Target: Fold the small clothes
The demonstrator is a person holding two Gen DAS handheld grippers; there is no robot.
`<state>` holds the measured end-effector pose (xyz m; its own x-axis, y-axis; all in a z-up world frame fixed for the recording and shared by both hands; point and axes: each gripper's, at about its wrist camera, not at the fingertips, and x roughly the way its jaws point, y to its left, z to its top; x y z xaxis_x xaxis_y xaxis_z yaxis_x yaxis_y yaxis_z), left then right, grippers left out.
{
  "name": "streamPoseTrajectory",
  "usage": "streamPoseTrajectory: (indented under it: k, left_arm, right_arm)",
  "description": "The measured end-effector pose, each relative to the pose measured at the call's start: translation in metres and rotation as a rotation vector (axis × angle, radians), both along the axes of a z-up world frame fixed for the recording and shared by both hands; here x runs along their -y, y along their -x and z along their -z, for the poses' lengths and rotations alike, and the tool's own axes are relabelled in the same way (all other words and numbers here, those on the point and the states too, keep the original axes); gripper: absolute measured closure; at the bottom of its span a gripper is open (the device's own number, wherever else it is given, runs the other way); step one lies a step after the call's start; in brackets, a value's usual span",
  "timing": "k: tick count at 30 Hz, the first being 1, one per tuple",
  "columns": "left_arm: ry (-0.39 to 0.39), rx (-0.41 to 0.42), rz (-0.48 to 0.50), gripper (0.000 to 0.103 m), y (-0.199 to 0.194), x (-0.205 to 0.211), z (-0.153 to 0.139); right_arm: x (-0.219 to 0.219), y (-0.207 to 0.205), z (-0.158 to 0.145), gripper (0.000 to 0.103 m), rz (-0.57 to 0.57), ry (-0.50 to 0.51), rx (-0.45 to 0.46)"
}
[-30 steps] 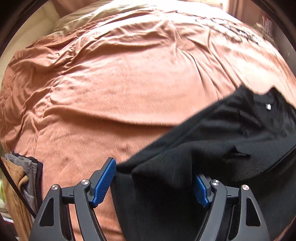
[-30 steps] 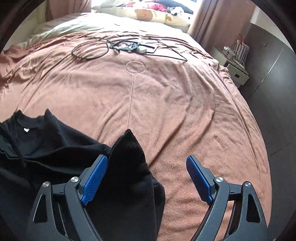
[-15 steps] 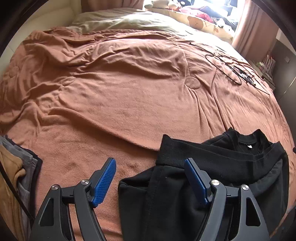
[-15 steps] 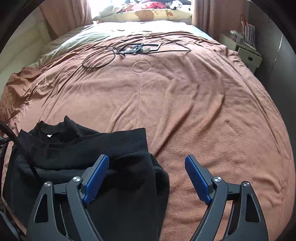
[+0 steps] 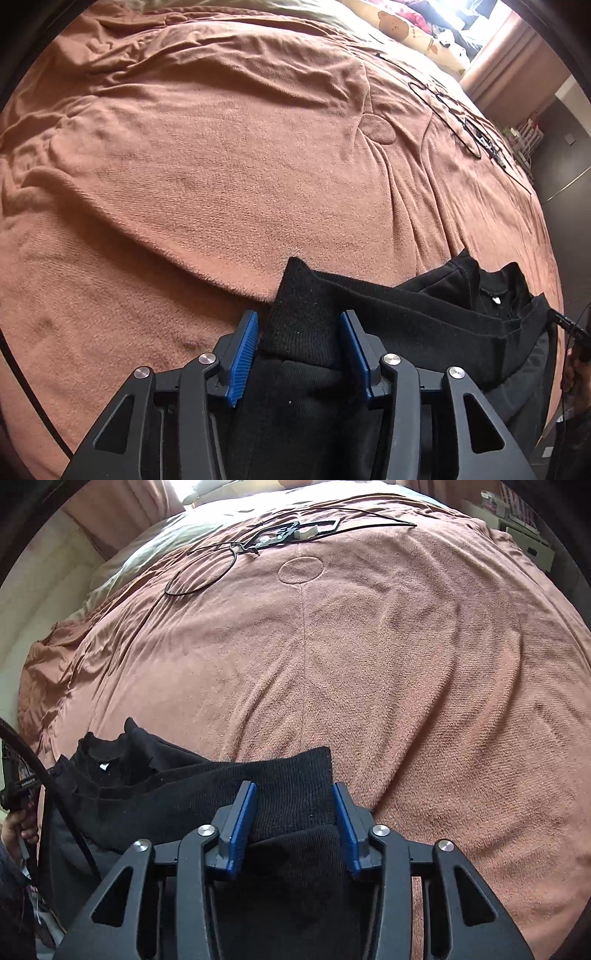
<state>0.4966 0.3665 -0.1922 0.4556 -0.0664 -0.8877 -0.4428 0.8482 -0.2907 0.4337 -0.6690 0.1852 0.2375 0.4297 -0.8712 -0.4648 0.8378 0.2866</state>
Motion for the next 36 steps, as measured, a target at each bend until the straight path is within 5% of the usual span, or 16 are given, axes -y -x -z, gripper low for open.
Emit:
streamPoseTrajectory:
  k: [1,3,7,18,24,27,30,33,36]
  left_arm:
    - [-0.002,0.004,0.001,0.059,-0.002,0.0,0.0]
    - [-0.004,0.008,0.004,0.074,-0.004,0.001,0.001]
    - [-0.011,0.033,0.029,0.089,-0.002,0.003,-0.005]
    - [-0.099,0.15,-0.012,0.092,0.025,-0.003,-0.059]
    - [-0.11,0.166,-0.049,0.092,0.03,-0.009,-0.067]
    - [-0.109,0.153,-0.063,0.092,0.025,-0.011,-0.056]
    - [-0.072,0.087,-0.084,0.089,0.015,-0.016,-0.035]
    - [-0.051,0.05,-0.108,0.089,0.014,-0.018,-0.022]
    - [-0.042,0.05,-0.085,0.076,0.017,-0.017,-0.022]
  right_arm:
    - [0.0,-0.002,0.0,0.087,0.0,0.004,0.01]
    - [0.001,-0.001,-0.006,0.094,-0.005,-0.004,0.039]
    - [0.004,0.013,-0.025,0.099,-0.022,-0.032,0.106]
    - [0.02,0.044,-0.071,0.1,0.018,-0.059,0.261]
    - [0.013,0.044,-0.053,0.1,0.035,-0.042,0.259]
    - [0.003,0.027,-0.031,0.098,0.054,0.01,0.181]
    - [0.003,0.016,-0.016,0.086,0.093,0.018,0.126]
    - [0.005,0.019,-0.016,0.027,0.089,0.023,0.149]
    - [0.002,0.025,-0.023,0.027,0.048,0.024,0.159]
